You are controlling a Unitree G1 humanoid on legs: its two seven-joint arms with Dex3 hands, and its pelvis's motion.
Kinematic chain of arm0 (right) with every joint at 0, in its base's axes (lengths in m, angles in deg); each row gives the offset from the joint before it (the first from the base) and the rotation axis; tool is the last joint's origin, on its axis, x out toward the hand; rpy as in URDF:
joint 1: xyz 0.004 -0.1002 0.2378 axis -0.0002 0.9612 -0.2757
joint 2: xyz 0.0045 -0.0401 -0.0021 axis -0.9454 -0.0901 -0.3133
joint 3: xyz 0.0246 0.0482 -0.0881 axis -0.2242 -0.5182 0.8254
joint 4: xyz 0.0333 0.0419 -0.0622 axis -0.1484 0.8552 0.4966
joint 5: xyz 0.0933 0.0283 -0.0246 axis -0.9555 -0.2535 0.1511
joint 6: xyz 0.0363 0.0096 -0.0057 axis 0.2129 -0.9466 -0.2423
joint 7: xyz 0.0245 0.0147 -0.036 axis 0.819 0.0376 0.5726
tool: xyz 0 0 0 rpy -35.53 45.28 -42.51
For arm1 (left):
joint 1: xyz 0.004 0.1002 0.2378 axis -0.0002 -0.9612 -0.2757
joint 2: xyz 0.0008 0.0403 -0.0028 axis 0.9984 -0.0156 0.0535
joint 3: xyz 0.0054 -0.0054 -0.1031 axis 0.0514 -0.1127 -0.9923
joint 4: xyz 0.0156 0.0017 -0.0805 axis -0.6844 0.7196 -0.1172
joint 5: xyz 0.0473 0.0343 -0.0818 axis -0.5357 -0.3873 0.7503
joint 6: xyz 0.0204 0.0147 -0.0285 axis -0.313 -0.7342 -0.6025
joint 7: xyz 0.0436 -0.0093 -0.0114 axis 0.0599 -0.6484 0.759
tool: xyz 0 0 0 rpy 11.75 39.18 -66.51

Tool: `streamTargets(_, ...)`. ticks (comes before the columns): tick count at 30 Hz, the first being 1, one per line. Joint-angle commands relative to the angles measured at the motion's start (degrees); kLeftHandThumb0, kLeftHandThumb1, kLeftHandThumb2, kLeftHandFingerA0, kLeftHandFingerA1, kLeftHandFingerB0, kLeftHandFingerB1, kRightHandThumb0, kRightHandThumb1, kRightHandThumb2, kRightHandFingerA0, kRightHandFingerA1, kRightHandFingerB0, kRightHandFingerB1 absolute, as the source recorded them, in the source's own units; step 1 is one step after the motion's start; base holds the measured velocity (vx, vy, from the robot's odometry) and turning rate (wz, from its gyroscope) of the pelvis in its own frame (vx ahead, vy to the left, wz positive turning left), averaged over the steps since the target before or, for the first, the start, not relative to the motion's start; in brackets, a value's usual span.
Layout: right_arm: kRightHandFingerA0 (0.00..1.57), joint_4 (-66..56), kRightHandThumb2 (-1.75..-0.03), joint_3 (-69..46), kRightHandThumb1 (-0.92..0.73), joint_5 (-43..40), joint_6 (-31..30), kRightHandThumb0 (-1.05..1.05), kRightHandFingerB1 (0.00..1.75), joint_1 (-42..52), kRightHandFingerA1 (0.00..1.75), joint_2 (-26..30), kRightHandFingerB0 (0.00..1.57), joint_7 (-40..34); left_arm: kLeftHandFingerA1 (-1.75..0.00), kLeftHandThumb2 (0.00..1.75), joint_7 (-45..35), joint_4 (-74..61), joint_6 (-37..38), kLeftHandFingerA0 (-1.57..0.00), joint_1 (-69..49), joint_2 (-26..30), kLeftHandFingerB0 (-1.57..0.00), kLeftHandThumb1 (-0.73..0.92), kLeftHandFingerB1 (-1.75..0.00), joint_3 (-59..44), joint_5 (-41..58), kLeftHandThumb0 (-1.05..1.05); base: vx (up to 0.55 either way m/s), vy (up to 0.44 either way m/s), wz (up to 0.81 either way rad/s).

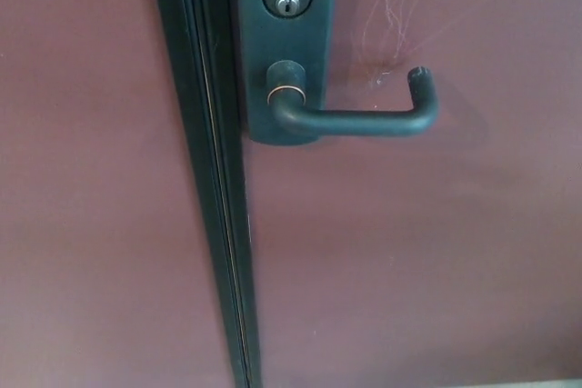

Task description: The robot walks towards the door handle and put its right hand on it and twist the handle

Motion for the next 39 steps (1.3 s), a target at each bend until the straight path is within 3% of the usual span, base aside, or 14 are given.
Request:
streamTargets(1, 0.17, -45.22, -0.62, -0.97, -0.71, -11.34, -5.83, -0.93, 0.67, 10.47, 0.89, 4.51, 0.15, 7.16, -0.49, 0.58, -0.88, 0.22, 0.09, -0.7, -1.04, 1.33, -0.52, 0.59, -0.41, -0.38, -0.34, -0.33, 0.0, 0.0, 0.0)
streamTargets(6, 0.29, -51.24, -0.95, 0.5, -0.49, -14.54, -9.59, -0.94, 0.64, 7.72, 0.79, 9.72, 0.21, 11.68, -0.49, 0.58, -0.94, 0.32, -0.48, -0.7, 0.07, 1.15, -0.52, 0.59, -0.41, -0.36, -0.37, -0.33, 0.0, 0.0, 0.0)
streamTargets(7, 0.25, -51.99, -0.59, 0.81, -0.64, -14.46, -10.18, -0.96, 0.63, 6.63, 0.87, 10.72, 0.2, 12.24, -0.49, 0.58, -0.9, 0.33, -0.67, -0.69, 0.57, 1.14, -0.52, 0.59, -0.41, -0.39, -0.36, -0.33, 0.0, 0.0, 0.0)
streamTargets(10, 0.31, -56.11, -0.93, 2.05, -0.47, -14.96, -12.95, -0.94, 0.62, 4.52, 0.78, 14.29, 0.23, 14.22, -0.49, 0.58, -0.81, 0.36, -0.54, -0.68, -0.05, 1.29, -0.52, 0.59, -0.41, -0.54, -0.23, -0.33, 0.0, 0.0, 0.0)
streamTargets(11, 0.3, -57.06, -0.59, 2.23, -0.62, -15.07, -14.01, -0.97, 0.6, 3.88, 0.83, 15.15, 0.24, 14.4, -0.49, 0.58, -0.71, 0.34, -0.48, -0.68, -0.06, 1.26, -0.52, 0.59, -0.41, -0.37, -0.4, -0.33, 0.0, 0.0, 0.0)
streamTargets(14, 0.32, -59.4, -0.78, 2.96, -0.48, -15.09, -17.25, -1.02, 0.6, 2.23, 0.8, 17.45, 0.23, 14.79, -0.49, 0.58, -0.81, 0.32, -0.08, -0.68, -0.53, 1.25, -0.52, 0.59, -0.41, -0.21, -0.54, -0.33, 0.0, 0.0, 0.0)
streamTargets(16, 0.31, -61.72, -0.59, 4.37, -0.6, -15.9, -22.01, -0.98, 0.58, -1.34, 0.81, 20.52, 0.26, 14.96, -0.48, 0.58, -0.8, 0.17, -0.08, -0.68, -0.21, 1.24, -0.52, 0.59, -0.41, -0.26, -0.45, -0.32, 0.0, 0.0, 0.0)
streamTargets(23, 0.35, -65.56, -0.72, 7.19, -0.44, -14.83, -26.25, -0.95, 0.52, -2.85, 0.7, 24.57, 0.28, 15.97, -0.48, 0.58, -0.85, 0.28, -0.22, -0.68, -0.26, 1.74, -0.52, 0.6, -0.41, -0.57, -0.22, -0.32, 0.0, 0.0, 0.0)
streamTargets(24, 0.36, -67.24, -0.57, 8.11, -0.55, -13.48, -26.91, -0.89, 0.45, -2.8, 0.65, 25.5, 0.32, 16.14, -0.48, 0.58, -0.91, 0.33, -0.29, -0.69, -0.15, 1.81, -0.52, 0.6, -0.41, -0.39, -0.41, -0.32, 0.0, 0.0, 0.0)
streamTargets(29, 0.38, -73.41, -0.85, 9.97, -0.43, -12.57, -32.12, -0.83, 0.46, -3.31, 0.6, 28.88, 0.3, 15.79, -0.49, 0.58, -1.35, 0.29, -0.38, -0.69, -0.06, 2.0, -0.52, 0.59, -0.41, -0.14, -0.58, -0.32, 0.0, 0.0, 0.0)
streamTargets(30, 0.41, -74.21, -0.57, 10.52, -0.53, -12.45, -32.83, -0.82, 0.37, -3.61, 0.54, 29.23, 0.36, 15.74, -0.49, 0.58, -1.35, 0.27, -0.35, -0.69, -0.06, 2.03, -0.52, 0.59, -0.41, -0.07, -0.64, -0.32, 0.0, 0.0, 0.0)
streamTargets(36, 0.43, -78.5, -0.57, 14.31, -0.53, -9.98, -36.43, -0.76, 0.31, -5.3, 0.45, 30.43, 0.36, 15.12, -0.48, 0.58, -1.21, 0.25, 0.1, -0.69, -0.55, 2.12, -0.52, 0.59, -0.41, -0.26, -0.43, -0.32, 0.0, 0.0, 0.0)
streamTargets(38, 0.38, -78.92, -0.8, 17.19, -0.43, -8.32, -37.71, -0.73, 0.43, -7.26, 0.5, 30.77, 0.29, 15.17, -0.48, 0.58, -1.29, 0.26, -0.11, -0.69, -0.5, 2.09, -0.52, 0.59, -0.41, -0.34, -0.32, -0.32, 0.0, 0.0, 0.0)
streamTargets(39, 0.42, -78.68, -0.56, 18.63, -0.52, -7.72, -38.51, -0.69, 0.32, -8.13, 0.4, 30.81, 0.34, 15.26, -0.48, 0.58, -1.47, 0.24, 0.02, -0.69, -0.66, 2.24, -0.52, 0.59, -0.41, -0.25, -0.39, -0.32, 0.0, 0.0, 0.0)
